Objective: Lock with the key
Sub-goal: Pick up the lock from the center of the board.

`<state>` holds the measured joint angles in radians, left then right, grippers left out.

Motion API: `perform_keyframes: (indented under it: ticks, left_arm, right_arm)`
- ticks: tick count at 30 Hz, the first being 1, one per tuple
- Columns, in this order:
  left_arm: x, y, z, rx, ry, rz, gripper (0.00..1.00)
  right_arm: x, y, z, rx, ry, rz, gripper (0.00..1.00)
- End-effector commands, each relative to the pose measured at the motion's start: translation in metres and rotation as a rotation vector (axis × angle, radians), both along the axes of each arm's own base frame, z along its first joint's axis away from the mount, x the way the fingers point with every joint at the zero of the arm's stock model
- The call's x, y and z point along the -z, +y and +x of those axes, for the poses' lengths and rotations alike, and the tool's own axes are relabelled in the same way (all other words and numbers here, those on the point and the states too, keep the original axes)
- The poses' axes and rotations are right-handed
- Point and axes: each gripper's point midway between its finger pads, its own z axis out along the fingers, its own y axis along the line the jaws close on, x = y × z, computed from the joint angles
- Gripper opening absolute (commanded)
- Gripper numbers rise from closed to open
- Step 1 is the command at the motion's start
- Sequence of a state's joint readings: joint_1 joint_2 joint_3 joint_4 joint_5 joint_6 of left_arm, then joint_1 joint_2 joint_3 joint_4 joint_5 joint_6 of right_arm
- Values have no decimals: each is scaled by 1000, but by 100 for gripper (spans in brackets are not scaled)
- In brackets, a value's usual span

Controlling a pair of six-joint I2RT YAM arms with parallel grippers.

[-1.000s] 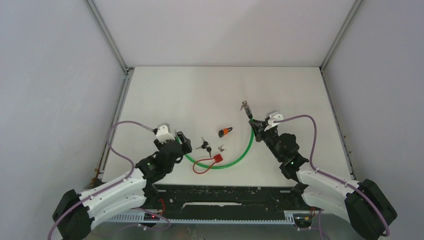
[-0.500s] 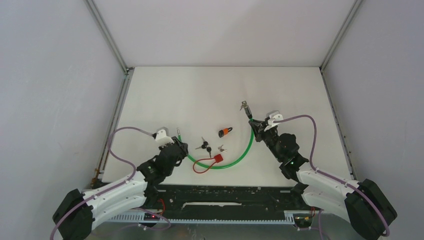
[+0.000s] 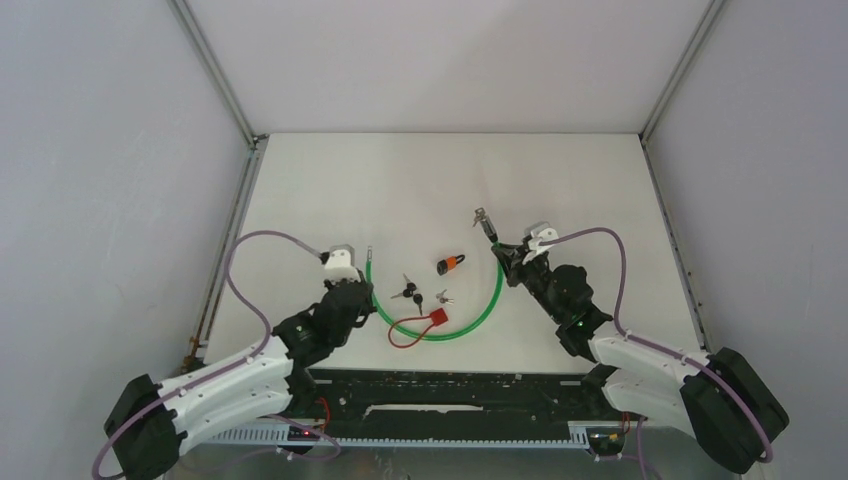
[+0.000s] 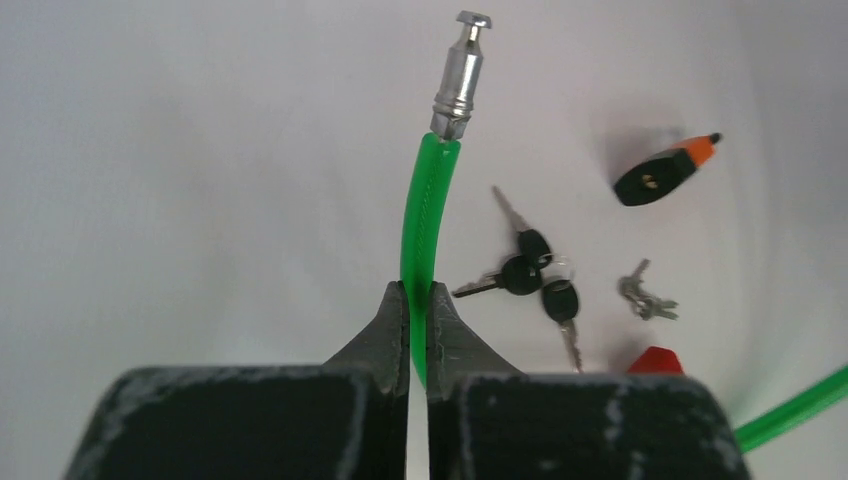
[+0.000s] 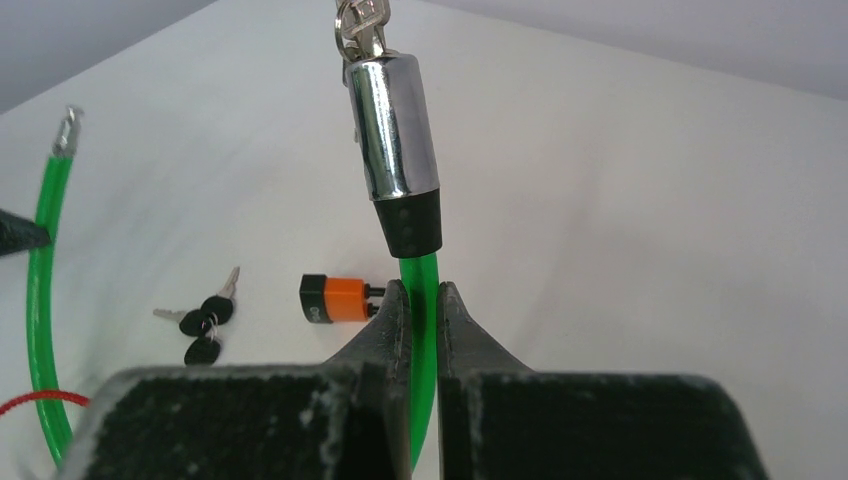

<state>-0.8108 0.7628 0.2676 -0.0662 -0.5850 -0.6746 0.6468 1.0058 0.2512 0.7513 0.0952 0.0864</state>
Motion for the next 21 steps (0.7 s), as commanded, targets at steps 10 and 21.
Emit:
perform_keyframes:
  ticks: [10,21]
  left_arm:
    - [-110,-24,-21,45,-100,304,0]
    - [-131,-36,-49,79,-183,386,0]
  right_arm:
    - [-31,39,-5,-234,-25,137,0]
    - [-34,58,-18,-389,-7,160,0]
